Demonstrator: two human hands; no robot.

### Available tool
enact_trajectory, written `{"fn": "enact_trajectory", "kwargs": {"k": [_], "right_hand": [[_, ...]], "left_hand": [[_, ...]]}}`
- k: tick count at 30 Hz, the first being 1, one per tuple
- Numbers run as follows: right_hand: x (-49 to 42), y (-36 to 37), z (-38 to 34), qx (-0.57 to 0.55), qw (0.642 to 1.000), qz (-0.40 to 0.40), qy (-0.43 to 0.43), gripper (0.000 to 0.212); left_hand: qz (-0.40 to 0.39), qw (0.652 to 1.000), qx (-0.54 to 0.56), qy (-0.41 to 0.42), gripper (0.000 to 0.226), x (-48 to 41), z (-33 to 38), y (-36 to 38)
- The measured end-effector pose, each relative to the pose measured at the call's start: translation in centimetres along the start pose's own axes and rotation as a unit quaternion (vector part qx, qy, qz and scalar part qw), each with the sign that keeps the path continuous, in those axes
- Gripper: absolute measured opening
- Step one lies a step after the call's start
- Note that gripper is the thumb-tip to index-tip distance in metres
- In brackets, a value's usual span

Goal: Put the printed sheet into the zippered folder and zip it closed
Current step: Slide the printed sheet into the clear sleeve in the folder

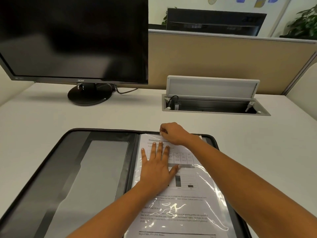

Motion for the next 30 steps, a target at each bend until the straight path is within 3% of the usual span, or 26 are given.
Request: {"fn": "enact_trajectory", "kwargs": {"k": [3,7,11,19,21,24,30], "right_hand": [[0.3,0.2,-0.4,0.026,1.000,0.011,-0.014,0.024],[0.7,0.6,-0.7,0.042,0.998,0.030,-0.022,0.020],[1.0,0.7,-0.8,0.064,0.996,0.054,-0.022,0.016],[1.5,0.4,-0.9,0.047,0.997,0.067,-0.014,0.018],[1.5,0.3,-0.9,0.035,0.997,0.062,-0.013,0.020],[1.1,0.4,-0.8,0.014,0.999,0.036,-0.008,0.023],[0.0,0.7,0.0,-0.010,0.999,-0.019,0.043,0.039]], "left_hand": [[-0.004,1.000,0.002,-0.001,0.080,0.0,0.0,0.0],[-0.008,1.000,-0.003,0.004,0.095,0.0,0.2,0.0],[-0.003,1.000,0.006,0.000,0.080,-0.2,-0.1,0.2],[-0.006,1.000,0.006,-0.009,0.078,-0.3,-0.2,0.3],[-0.009,1.000,0.003,-0.007,0.085,-0.3,-0.1,0.2],[-0.018,1.000,0.002,0.000,0.113,-0.1,0.2,0.0],[-0.016,1.000,0.005,-0.015,0.078,-0.3,-0.1,0.3]]}}
Point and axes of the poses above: each hand's wrist, its own x-axis away from the middle knuckle, its own y-axis out of the palm, z = x × y, the point moved 8 cm from there along -x, towards the middle knuckle, and after that the axes turned 4 degrees about y, right-handed, at the moved point
